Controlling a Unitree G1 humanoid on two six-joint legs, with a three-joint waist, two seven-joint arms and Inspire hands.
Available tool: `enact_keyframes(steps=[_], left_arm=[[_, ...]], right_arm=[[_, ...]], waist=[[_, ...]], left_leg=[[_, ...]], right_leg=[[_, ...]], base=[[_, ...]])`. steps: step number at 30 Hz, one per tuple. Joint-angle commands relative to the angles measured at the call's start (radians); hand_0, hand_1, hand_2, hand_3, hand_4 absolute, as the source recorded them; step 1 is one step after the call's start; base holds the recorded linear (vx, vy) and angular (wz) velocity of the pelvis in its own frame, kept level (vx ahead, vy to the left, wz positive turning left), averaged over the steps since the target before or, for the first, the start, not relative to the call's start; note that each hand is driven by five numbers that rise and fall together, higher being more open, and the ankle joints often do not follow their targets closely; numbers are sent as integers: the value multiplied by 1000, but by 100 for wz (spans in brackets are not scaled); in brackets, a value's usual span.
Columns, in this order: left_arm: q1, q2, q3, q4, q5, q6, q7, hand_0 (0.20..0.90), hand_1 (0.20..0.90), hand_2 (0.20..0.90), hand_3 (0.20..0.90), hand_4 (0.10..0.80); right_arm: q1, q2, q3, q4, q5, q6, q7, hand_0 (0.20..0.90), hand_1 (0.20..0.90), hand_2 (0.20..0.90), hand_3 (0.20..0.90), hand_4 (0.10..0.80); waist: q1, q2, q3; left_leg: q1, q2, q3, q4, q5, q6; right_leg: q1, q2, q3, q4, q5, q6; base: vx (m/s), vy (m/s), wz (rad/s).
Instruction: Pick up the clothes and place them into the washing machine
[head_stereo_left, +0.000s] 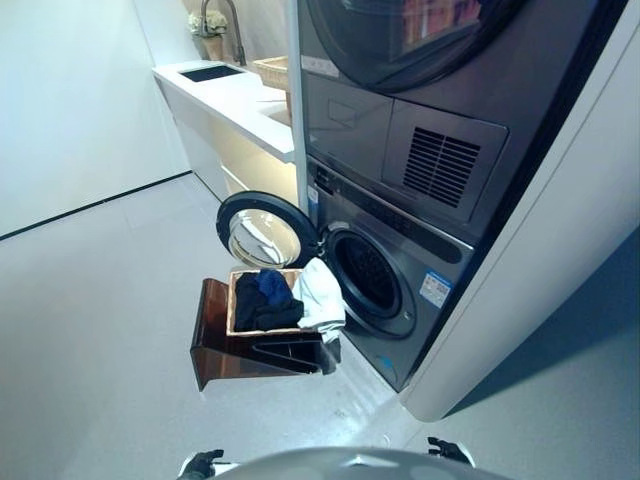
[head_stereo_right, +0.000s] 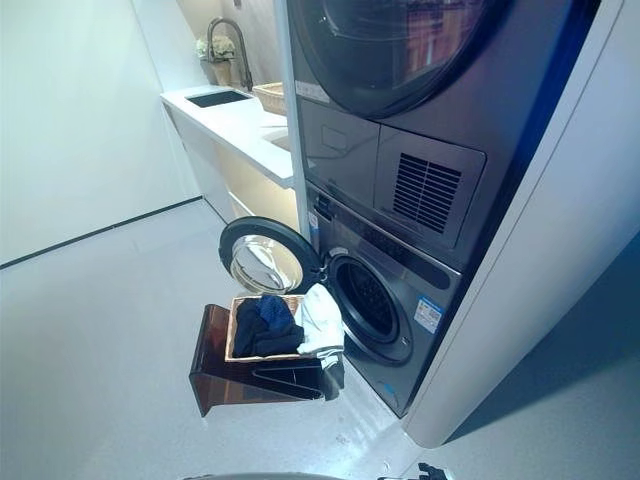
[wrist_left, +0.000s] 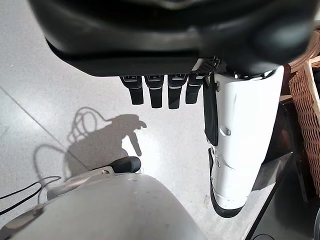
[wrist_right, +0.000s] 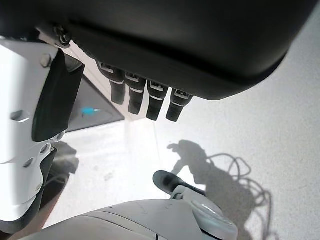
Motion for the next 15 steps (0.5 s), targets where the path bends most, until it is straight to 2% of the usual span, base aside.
enact_keyframes(steps=[1,5,11,15], left_arm=[[-77,-33,28,54,2,-20,1,900,900,900,900,800],[-86,-27,31,56,-8,-20,8,900,900,900,900,800],[-100,-30,24,49,-12,-22,9,900,900,900,900,800],[-112,-35,15,37,-18,-21,15,900,900,900,900,800]], right_arm=[[-91,-26,-25,56,-10,-11,-27,900,900,900,900,800],[-105,-28,-27,47,2,-14,-33,900,900,900,900,800],[-110,-31,-31,45,15,-15,-36,900,900,900,900,800],[-118,-41,-31,49,-3,-11,-59,900,900,900,900,800]], waist=[[-13,-34,38],[-20,-28,53],[-19,-31,55],[-21,-29,68]], left_leg=[[14,-48,-17,-2,-65,-23],[2,-38,-24,-2,-53,-24],[-2,-32,-33,-2,-39,-34],[-5,-22,-30,15,-42,-38]], right_leg=[[54,28,18,19,-88,-9],[-3,45,23,87,-111,-23],[24,49,3,38,-106,-26],[18,57,8,60,-122,-39]], base=[[0,0,0],[-23,-25,1],[27,-70,7],[26,-64,8]])
